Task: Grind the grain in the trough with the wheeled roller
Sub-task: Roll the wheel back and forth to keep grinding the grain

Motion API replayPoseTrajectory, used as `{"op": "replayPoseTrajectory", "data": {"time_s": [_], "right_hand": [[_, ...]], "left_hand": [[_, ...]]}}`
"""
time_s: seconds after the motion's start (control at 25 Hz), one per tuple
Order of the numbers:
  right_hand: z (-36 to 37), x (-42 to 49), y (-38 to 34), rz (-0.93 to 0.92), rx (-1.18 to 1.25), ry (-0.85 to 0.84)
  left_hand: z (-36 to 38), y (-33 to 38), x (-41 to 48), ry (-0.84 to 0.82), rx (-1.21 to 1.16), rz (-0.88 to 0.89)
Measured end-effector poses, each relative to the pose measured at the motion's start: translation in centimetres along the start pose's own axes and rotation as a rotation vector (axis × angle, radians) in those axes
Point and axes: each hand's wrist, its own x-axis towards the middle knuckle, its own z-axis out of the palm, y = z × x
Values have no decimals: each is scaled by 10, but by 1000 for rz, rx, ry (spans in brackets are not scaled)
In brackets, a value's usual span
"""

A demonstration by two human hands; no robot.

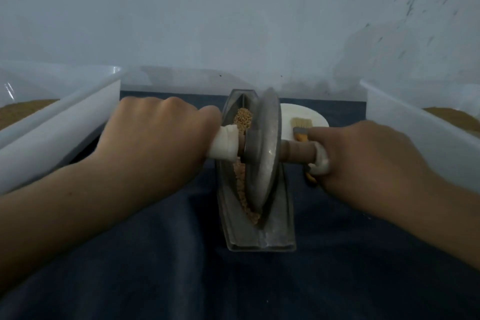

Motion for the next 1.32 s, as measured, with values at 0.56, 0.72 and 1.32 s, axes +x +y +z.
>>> {"op": "replayPoseTrajectory", "data": {"time_s": [0.56, 0.72, 1.32], "right_hand": [[15, 41, -4, 2, -78, -70], [10, 7, 3, -17, 15, 11], [2, 22, -6, -31, -144, 24]], "left_hand": [[33, -1, 7, -54, -8, -84], [3, -6, -5, -54, 40, -29], [11, 6, 1, -76, -16, -137]]}}
